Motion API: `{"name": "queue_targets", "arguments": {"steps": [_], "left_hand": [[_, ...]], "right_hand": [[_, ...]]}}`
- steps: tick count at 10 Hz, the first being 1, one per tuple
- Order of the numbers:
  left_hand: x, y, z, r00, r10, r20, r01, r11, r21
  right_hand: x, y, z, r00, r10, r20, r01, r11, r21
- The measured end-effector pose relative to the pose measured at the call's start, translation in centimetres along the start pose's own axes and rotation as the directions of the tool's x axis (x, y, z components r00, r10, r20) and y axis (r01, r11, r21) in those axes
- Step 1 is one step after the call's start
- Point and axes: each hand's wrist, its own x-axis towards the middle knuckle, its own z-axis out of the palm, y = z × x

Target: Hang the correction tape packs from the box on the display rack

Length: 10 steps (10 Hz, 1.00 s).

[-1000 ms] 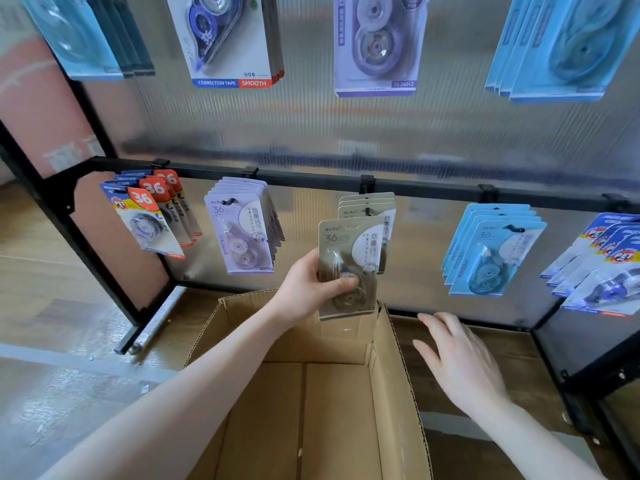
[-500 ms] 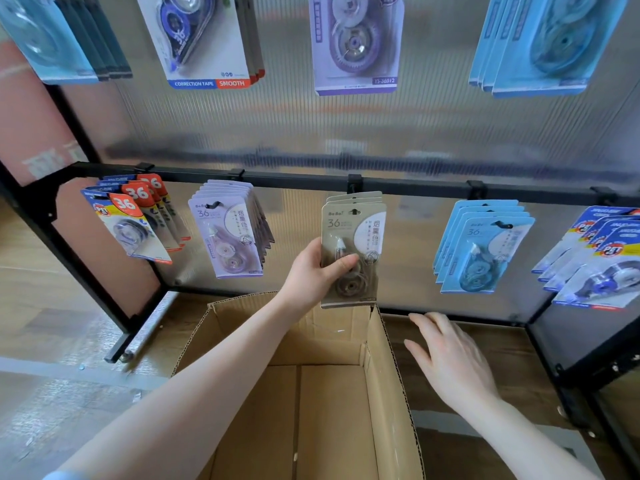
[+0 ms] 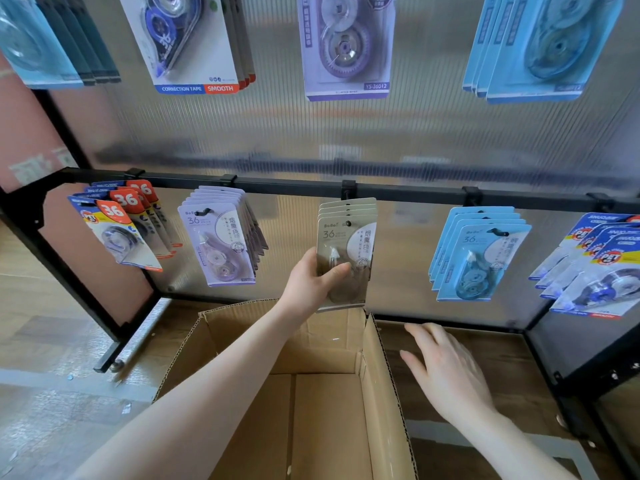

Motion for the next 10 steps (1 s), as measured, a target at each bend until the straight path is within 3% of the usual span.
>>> {"name": "queue_targets", "arguments": {"steps": [6,7,8,10], "left_hand": [[2.6,-0.7,0.3,0.999,0.006,-0.052,-0.001,0.995,0.103],[2.5,-0.7,0.0,0.997,0.000,-0.074,0.013,0.985,0.174],[1.8,0.5,-1.0,0.994,-0.005,-0.111,0.045,0.931,0.362],[-0.6,7.0,-4.4,0.995,-0.021,-0.102,0.085,0.726,0.682]], "right_hand": [[1.6,0.4,1.9,0.999,0.051,-0.009,-0.051,0.999,-0.010],[2.3,0.8,1.8,0.995,0.069,-0.074,-0.074,0.995,-0.072],[2.5,0.3,-0.1,0.995,0.049,-0.085,-0.061,0.988,-0.142],[2.3,-2.5,-7.6,0.993,0.037,-0.112,-0.056,0.984,-0.172]]}}
